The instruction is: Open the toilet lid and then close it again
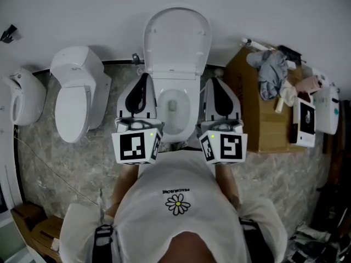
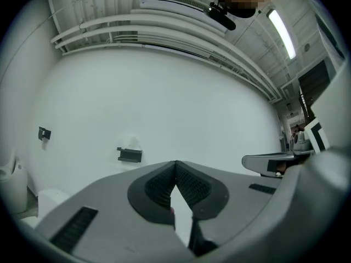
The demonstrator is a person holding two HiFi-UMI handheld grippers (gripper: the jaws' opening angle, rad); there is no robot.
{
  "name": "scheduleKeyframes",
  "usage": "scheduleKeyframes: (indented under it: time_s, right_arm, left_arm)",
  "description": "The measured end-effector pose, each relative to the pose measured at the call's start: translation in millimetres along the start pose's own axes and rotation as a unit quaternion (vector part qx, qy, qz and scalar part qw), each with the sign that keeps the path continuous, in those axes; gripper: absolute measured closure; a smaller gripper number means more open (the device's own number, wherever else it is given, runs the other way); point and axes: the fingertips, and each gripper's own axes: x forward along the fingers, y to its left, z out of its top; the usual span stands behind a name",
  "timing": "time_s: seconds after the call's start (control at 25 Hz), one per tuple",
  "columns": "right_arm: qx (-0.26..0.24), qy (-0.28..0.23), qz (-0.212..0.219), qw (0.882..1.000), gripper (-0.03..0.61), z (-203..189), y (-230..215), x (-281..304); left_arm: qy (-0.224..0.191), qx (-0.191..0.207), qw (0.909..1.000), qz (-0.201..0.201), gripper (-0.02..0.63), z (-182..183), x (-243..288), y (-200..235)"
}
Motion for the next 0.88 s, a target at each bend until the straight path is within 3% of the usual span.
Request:
scheduleKeyframes:
  time_s: [0.36,0.64,0.88]
  right_arm:
    - [0.007,0.014,-0.006,1.000,0.546,-14,-3,2]
    - [-0.004,0.020,0.002,1.000,0.542,-21,-26,50]
    - [-0.028,0.059,0.025,0.998,0.413,-43,-63,148]
  left_arm:
    - [0.008,0.000,1.0000,-0.003,0.592,-8,11,5]
    - [-0.007,-0.006,0.9994,-0.033,0.589,-15,65,17]
    - [0.037,0.029,0.9980,-0.043,0.443,-46,160,44]
